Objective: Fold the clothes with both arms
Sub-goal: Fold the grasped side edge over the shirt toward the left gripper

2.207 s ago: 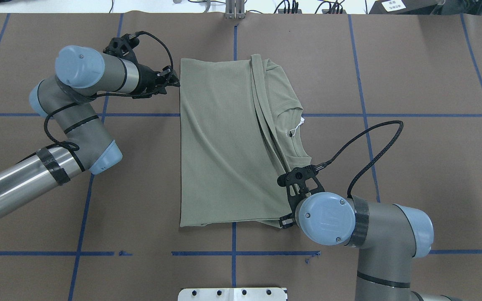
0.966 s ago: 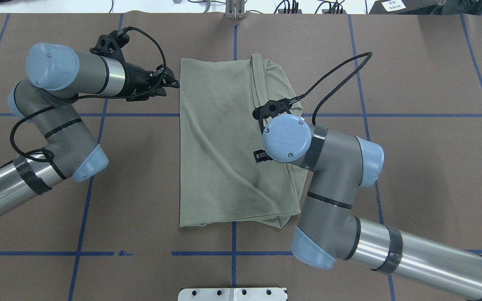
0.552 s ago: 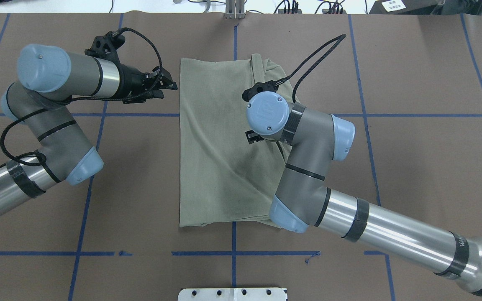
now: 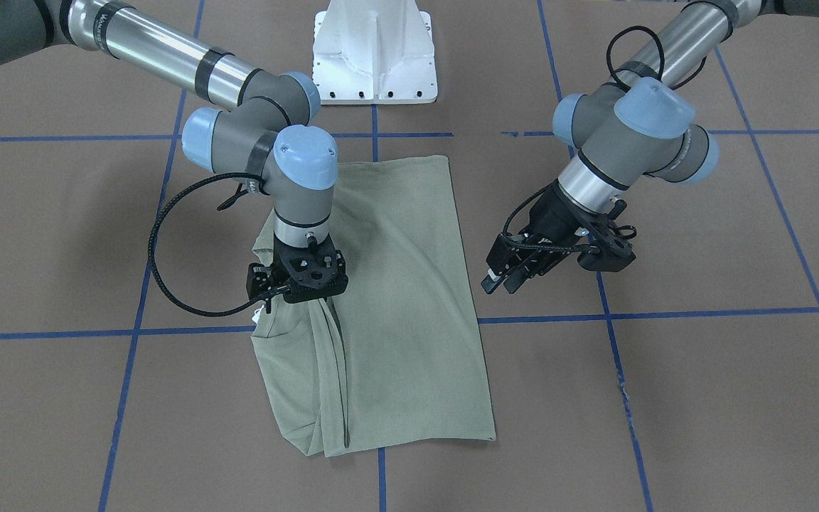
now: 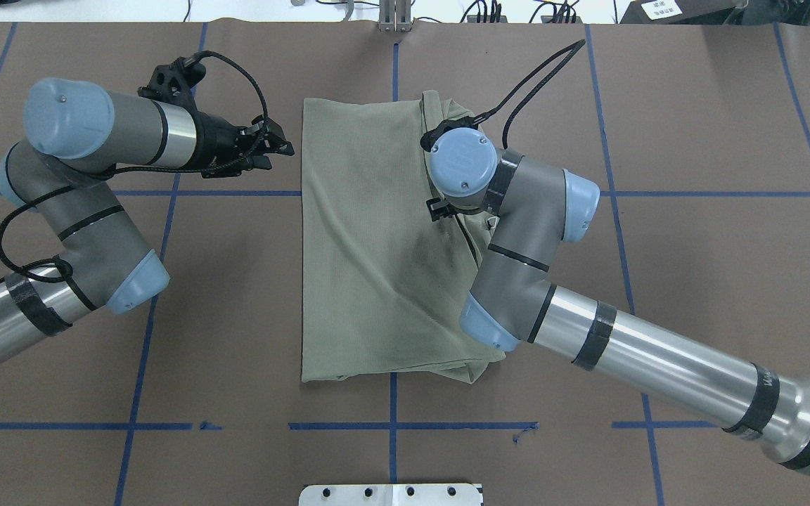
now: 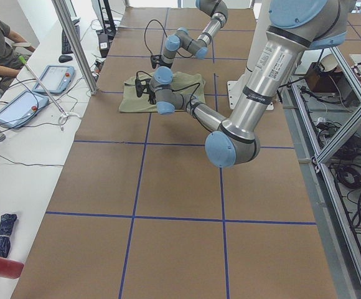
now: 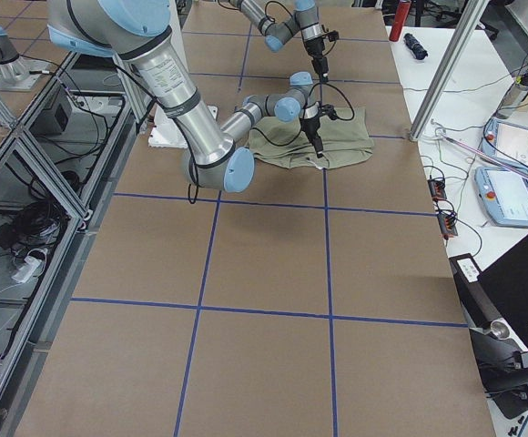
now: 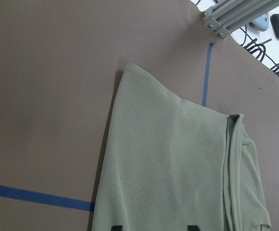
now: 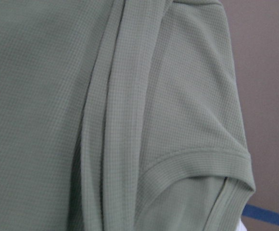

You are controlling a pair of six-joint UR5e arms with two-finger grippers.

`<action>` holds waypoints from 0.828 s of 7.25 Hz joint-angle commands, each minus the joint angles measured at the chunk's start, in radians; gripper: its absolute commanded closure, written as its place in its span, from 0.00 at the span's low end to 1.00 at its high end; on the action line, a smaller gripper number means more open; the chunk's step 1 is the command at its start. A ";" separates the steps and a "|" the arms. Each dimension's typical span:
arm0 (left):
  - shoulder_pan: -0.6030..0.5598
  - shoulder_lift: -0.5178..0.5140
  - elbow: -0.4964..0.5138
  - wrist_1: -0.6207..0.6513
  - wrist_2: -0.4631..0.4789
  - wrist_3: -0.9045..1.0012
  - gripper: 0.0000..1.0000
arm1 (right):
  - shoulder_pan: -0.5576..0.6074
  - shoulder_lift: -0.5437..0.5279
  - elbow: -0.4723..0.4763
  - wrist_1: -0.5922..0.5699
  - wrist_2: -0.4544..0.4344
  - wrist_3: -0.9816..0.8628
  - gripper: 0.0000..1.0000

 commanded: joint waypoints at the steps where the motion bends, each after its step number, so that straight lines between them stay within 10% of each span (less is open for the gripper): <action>1: -0.001 0.002 -0.006 0.000 0.001 -0.002 0.46 | 0.109 -0.027 -0.031 0.032 0.071 -0.153 0.00; 4: -0.002 0.022 -0.037 0.000 0.001 -0.003 0.46 | 0.132 -0.082 0.092 0.018 0.133 -0.110 0.00; 6: -0.002 0.023 -0.051 0.002 0.001 -0.003 0.46 | 0.129 0.015 0.014 0.027 0.125 -0.047 0.00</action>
